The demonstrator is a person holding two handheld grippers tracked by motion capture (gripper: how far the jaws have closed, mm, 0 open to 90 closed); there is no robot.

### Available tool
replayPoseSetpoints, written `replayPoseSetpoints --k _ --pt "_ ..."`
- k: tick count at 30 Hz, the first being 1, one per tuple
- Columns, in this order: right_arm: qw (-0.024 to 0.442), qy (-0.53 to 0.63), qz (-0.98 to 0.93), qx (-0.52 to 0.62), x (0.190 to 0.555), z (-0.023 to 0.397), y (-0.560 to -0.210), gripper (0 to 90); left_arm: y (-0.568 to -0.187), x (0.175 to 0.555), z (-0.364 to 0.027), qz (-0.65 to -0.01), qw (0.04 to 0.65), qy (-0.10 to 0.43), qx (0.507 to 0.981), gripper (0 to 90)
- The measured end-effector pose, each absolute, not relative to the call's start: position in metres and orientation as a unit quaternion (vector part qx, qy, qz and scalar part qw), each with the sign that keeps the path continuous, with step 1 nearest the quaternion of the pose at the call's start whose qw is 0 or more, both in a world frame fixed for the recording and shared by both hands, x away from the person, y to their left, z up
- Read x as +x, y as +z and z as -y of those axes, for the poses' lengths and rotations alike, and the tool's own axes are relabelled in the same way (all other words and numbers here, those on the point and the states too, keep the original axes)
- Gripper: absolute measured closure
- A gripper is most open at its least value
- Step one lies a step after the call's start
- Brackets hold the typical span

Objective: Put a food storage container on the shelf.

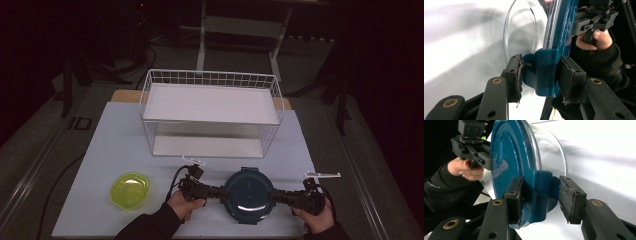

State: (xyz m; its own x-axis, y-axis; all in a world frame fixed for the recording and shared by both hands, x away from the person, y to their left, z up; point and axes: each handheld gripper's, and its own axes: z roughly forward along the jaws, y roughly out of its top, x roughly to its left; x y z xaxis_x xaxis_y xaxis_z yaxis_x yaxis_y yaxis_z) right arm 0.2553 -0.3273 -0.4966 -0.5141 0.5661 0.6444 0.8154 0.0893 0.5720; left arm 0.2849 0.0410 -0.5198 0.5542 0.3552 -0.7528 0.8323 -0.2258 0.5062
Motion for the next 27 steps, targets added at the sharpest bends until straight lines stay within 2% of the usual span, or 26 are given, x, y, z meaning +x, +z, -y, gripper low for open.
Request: replayPoseSetpoints --k 7,27 --pt "0.134 -0.49 0.72 -0.473 0.256 0.326 -0.49 56.0 -0.508 0.285 -0.045 -0.402 0.481 -0.251 0.738 56.4" --pt "0.12 -0.522 0.732 -0.421 0.277 0.294 -0.431 56.1 -0.434 0.288 -0.081 -0.402 0.52 -0.192 0.729 56.7"
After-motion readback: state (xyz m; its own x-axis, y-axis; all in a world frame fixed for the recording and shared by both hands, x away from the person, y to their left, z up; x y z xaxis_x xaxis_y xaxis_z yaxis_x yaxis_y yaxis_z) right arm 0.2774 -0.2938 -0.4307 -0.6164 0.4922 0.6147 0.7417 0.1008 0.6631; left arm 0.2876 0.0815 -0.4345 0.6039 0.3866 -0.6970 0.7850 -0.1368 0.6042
